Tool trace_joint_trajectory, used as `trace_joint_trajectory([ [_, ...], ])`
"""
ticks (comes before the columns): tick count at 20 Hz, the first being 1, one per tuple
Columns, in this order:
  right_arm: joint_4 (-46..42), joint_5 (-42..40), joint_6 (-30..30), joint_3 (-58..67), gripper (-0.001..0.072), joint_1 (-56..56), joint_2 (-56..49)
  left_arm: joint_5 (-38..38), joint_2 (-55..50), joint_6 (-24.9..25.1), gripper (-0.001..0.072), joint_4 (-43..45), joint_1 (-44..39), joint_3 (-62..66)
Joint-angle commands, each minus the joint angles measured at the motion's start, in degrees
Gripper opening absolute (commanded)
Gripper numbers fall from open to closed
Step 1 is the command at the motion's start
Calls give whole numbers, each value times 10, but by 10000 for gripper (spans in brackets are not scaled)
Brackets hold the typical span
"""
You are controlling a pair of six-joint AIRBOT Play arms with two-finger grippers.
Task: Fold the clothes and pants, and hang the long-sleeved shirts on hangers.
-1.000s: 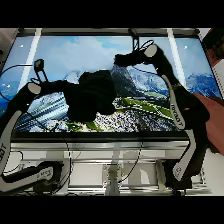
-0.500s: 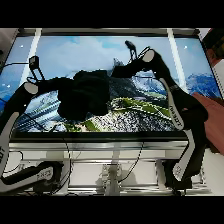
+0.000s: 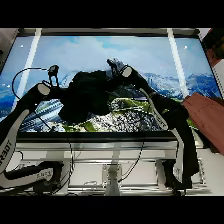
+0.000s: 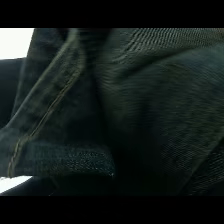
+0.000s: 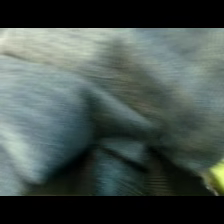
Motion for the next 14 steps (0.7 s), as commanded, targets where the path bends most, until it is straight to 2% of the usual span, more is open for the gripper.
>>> trace_joint_trajectory([
  [1, 9, -53, -7, 0, 56, 27, -5, -10, -8, 2, 24, -1, -24, 0],
  [4, -4, -65, -33, 0, 36, 23, 11, -9, -7, 3, 24, 0, -22, 0],
  [9, -176, -69, -31, 0, 35, -23, 123, 32, 25, 2, 24, 11, 27, 1],
  [11, -218, -70, -31, 0, 35, -50, 172, 98, 63, 2, 24, 11, 46, 1],
  [14, -238, -76, -29, 0, 35, -99, 236, 264, 137, 2, 24, 12, 61, 1],
])
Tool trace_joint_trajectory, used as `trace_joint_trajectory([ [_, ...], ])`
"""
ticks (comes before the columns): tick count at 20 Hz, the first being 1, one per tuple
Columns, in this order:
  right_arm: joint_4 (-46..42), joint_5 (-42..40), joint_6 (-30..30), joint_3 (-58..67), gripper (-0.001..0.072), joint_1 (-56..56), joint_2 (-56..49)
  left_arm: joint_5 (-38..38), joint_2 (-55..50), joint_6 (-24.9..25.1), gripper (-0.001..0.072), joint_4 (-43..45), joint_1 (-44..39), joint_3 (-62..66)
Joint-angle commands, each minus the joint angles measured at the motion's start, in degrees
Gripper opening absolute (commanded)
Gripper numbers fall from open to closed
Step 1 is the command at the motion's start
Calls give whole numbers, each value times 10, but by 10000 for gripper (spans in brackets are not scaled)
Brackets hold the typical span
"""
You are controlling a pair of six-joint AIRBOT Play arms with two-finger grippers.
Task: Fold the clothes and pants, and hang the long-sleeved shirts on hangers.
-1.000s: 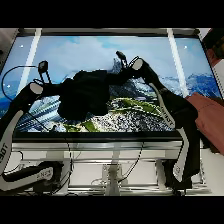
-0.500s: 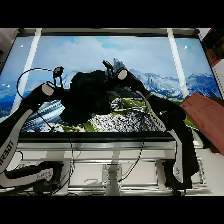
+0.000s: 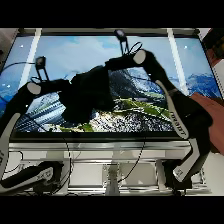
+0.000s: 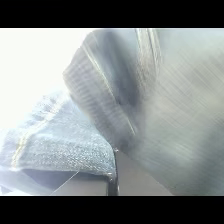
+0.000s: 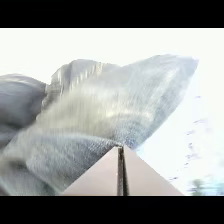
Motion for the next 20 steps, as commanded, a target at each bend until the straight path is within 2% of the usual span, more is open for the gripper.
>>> trace_joint_trajectory([
  [1, -52, -13, 5, 0, 35, -54, 75, 207, 76, 0, 24, 2, 17, 0],
  [5, -77, -14, 12, 0, 35, -106, 137, 392, 125, 0, 22, 2, 18, 0],
  [10, -189, -6, 33, 0, 35, -162, 209, 485, 128, 0, 21, 2, 28, 2],
  [16, -205, 103, 40, 0, 35, -199, 302, 475, 137, 0, 22, 2, 72, 7],
  [20, -202, 197, 42, -24, 36, -199, 293, 349, 116, 0, 22, 2, 75, 7],
])
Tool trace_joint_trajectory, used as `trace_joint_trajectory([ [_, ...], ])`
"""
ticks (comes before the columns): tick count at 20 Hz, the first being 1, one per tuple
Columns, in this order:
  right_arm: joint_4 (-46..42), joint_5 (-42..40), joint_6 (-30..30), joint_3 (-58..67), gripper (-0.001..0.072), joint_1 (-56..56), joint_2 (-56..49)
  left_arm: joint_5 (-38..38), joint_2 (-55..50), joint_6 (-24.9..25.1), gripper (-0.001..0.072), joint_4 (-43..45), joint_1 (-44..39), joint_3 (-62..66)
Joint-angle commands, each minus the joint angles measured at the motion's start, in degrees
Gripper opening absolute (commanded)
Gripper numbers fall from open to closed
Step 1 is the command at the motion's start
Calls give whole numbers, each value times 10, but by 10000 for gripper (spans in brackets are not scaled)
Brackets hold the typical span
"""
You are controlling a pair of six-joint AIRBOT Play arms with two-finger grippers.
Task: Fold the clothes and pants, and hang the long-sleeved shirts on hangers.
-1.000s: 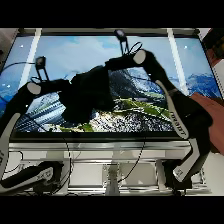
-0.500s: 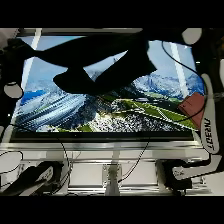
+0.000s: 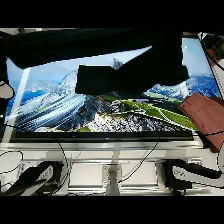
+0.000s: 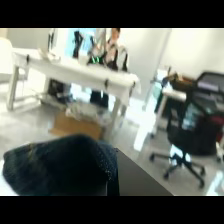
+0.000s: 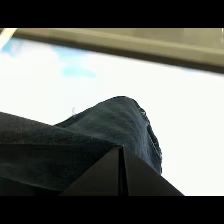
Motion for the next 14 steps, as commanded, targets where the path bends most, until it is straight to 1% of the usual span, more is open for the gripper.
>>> trace_joint_trajectory([
  [1, 7, 69, 8, -39, 36, -4, -4, -95, -24, 0, 22, 0, 6, 0],
  [2, 21, 68, 8, -65, 36, -4, -13, -108, -37, 0, 22, 0, 6, 0],
  [4, 72, 61, 8, -129, 36, -3, -40, -109, -62, 1, 23, 0, 6, 0],
  [5, 92, 47, 8, -159, 36, -2, -55, -109, -73, 6, 22, 0, 7, 0],
  [6, 103, 20, 8, -191, 37, 4, -73, -108, -85, 25, 23, 0, 7, 0],
  [8, 105, -52, 8, -232, 37, 21, -108, -94, -110, 32, 23, 0, 7, 0],
  [10, 108, -125, 8, -237, 37, 41, -143, -39, -138, 32, 23, 0, 1, 0],
  [13, 109, -275, 12, -237, 37, 66, -166, 54, -176, 30, 23, 0, -19, 0],
  [14, 110, -328, 33, -237, 37, 69, -170, 75, -187, 30, 23, 0, -26, 0],
])
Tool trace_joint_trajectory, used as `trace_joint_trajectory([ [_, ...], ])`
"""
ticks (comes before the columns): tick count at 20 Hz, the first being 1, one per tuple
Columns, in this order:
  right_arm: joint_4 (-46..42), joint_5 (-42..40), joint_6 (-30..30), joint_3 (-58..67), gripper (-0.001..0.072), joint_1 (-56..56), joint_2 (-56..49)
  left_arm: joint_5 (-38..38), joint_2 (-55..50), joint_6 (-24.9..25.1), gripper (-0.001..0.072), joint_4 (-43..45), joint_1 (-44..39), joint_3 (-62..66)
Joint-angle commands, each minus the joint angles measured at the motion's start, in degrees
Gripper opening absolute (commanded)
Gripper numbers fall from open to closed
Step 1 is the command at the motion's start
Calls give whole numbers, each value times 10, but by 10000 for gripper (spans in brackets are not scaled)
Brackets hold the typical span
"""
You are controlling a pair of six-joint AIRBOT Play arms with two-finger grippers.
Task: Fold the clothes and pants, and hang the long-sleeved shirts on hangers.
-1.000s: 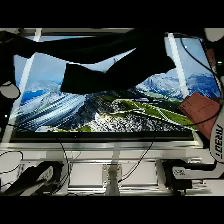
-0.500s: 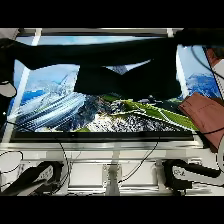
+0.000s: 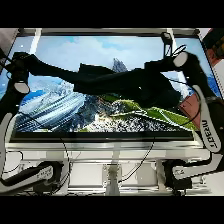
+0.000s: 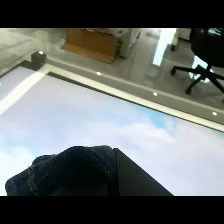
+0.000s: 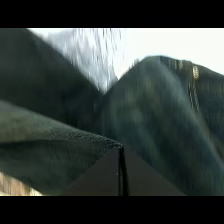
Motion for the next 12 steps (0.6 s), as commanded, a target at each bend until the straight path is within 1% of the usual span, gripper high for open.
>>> trace_joint_trajectory([
  [1, 6, -193, 59, -10, 37, 19, -26, 97, -45, 1, 22, 0, -20, 1],
  [3, 6, -251, 129, -10, 37, 16, -33, 103, -72, -21, 22, 0, -23, 9],
  [4, 6, -254, 147, -10, 38, 15, -37, 103, -88, -34, 24, 0, -23, 13],
  [5, 6, -251, 146, -10, 146, 15, -40, 104, -102, -38, 70, 1, -23, 16],
  [6, 6, -244, 146, -10, 419, 15, -41, 100, -109, -38, 317, 0, -23, 16],
  [7, 6, -231, 146, -10, 551, 11, -37, 87, -108, -38, 667, 0, -18, 16],
  [8, 4, -211, 146, -8, 551, 4, -31, 75, -103, -38, 719, -2, -13, 16],
  [9, 1, -185, 146, -5, 550, -9, -22, 48, -94, -38, 720, -2, -5, 16],
  [10, -7, -157, 146, -2, 549, -26, -11, 3, -83, -38, 719, -2, 8, 17],
  [11, -17, -125, 146, -2, 545, -48, 3, -65, -68, -38, 713, -2, 26, 18],
  [12, -28, -82, 146, -2, 545, -75, 19, -154, -49, -38, 711, -2, 50, 18],
])
